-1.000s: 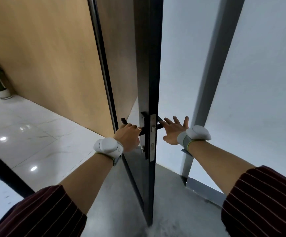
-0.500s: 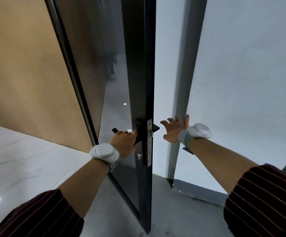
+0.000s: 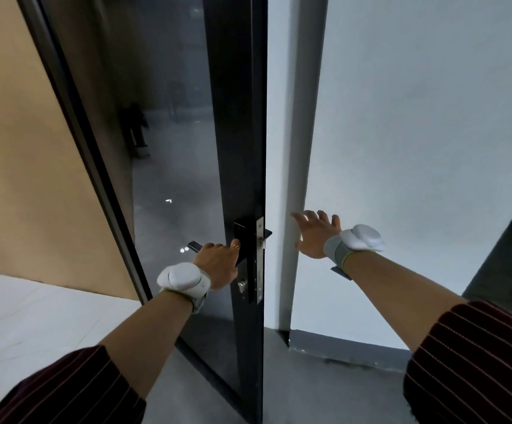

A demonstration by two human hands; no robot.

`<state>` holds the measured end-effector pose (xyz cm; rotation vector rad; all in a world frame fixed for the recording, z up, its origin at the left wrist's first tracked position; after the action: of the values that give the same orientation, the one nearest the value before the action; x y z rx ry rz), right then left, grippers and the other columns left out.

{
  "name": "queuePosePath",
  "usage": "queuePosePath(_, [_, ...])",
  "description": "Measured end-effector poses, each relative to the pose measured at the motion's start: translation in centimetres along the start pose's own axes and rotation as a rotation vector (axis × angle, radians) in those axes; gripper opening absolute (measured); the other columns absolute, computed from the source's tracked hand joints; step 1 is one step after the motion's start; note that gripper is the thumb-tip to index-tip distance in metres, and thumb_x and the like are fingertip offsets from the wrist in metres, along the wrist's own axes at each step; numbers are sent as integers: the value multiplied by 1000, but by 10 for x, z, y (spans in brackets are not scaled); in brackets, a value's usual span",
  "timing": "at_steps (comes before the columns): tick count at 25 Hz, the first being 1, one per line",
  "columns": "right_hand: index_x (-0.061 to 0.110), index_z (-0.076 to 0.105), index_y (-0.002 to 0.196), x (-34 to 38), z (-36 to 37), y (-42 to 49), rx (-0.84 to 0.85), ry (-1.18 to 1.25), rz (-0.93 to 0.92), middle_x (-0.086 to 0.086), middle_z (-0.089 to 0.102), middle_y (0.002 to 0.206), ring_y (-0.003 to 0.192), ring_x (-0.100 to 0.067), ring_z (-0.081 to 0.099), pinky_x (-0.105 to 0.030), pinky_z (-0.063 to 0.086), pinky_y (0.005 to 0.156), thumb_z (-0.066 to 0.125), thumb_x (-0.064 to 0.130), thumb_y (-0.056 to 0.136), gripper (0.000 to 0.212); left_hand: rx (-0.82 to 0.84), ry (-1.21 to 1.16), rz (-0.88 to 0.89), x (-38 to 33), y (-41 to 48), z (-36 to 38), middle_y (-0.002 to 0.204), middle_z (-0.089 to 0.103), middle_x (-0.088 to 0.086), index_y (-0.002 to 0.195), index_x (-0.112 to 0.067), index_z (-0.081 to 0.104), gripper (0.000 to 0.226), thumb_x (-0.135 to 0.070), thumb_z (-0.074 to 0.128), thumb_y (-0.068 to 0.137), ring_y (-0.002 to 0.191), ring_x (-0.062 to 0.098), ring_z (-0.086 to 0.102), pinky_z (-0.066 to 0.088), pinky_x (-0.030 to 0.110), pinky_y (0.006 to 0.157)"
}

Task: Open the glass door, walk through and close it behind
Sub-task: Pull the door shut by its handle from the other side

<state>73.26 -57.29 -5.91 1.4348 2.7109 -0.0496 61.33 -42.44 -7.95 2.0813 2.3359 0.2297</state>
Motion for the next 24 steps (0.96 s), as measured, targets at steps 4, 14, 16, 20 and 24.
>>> queuePosePath(4, [23, 19, 150, -19, 0, 10, -22, 3, 3, -7, 29, 153, 141, -28, 25, -48, 21, 110, 50, 30, 91, 67, 24, -12, 10, -4, 20, 7, 95, 71, 12, 127, -5, 37, 40, -24, 47, 94, 88, 31, 68, 49, 34, 84])
queuePosePath(14, [23, 21, 149, -57, -9, 64, -39, -48, 2, -7, 24, 156, 143, -28, 19, -52, 15, 113, 51, 31, 90, 67, 22, -7, 1, -16, 67, 17, 75, 66, 7, 125, -6, 34, 42, -31, 46, 93, 67, 26, 66, 44, 29, 62])
queuePosePath(16, [23, 21, 149, -62, -11, 76, -37, -54, -7, -7, 24, 156, 144, -28, 18, -51, 15, 112, 51, 31, 89, 68, 22, -5, -9, -19, 79, 18, 73, 63, 6, 125, -6, 34, 42, -31, 46, 93, 67, 27, 65, 42, 29, 62])
queuePosePath(20, [24, 20, 149, -73, -13, 97, -37, -59, -13, -7, 23, 156, 145, -28, 16, -52, 15, 112, 51, 31, 89, 68, 26, -6, -33, -27, 101, 21, 70, 58, 4, 123, -6, 34, 42, -32, 46, 93, 67, 29, 64, 39, 31, 61])
queuePosePath(24, [24, 23, 148, -87, -14, 116, -46, -70, -10, -8, 26, 153, 143, -29, 18, -52, 17, 112, 51, 32, 88, 66, 38, -18, -48, -34, 122, 23, 71, 60, 5, 123, -5, 34, 41, -31, 45, 93, 68, 29, 64, 39, 31, 60])
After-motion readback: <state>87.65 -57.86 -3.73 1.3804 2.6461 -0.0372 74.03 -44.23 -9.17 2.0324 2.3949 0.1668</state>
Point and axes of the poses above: each hand's wrist, its own y-axis towards the middle knuckle, its own z-axis out of the palm, x = y × z, the point moved 6 cm from there along y, towards the middle knuckle
